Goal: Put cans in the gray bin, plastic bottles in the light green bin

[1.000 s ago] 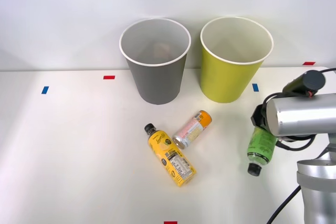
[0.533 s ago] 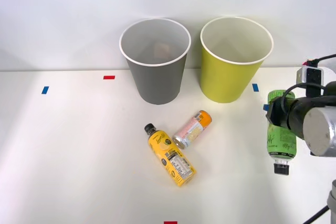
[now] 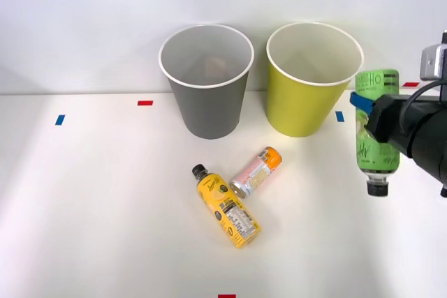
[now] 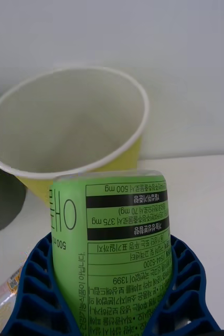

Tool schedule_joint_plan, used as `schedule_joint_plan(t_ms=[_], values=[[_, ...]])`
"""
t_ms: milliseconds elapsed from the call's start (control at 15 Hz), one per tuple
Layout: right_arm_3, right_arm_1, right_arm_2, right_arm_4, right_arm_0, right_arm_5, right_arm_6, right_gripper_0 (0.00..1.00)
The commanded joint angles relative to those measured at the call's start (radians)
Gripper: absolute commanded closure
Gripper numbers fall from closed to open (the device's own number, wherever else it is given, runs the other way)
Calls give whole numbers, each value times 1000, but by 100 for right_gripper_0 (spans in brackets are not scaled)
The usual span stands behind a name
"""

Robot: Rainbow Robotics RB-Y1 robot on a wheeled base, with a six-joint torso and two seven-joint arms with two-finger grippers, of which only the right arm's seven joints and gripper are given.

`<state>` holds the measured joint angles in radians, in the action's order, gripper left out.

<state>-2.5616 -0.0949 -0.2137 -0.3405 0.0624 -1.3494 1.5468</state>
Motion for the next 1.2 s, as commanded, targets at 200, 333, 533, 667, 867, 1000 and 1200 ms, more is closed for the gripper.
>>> schedule_joint_plan(t_ms=[200,333,533,667,867,1000,1200], values=[[129,0,-52,-285,88,377,38,100],[204,0,-56,-311,168,450,58,100],[302,31,-79,-311,301,489,78,100],[412,41,-56,-310,356,602,90,100],[592,44,-15,-244,439,786,116,100],[675,44,-13,-176,481,834,122,100],[794,46,-3,-153,513,931,136,100]])
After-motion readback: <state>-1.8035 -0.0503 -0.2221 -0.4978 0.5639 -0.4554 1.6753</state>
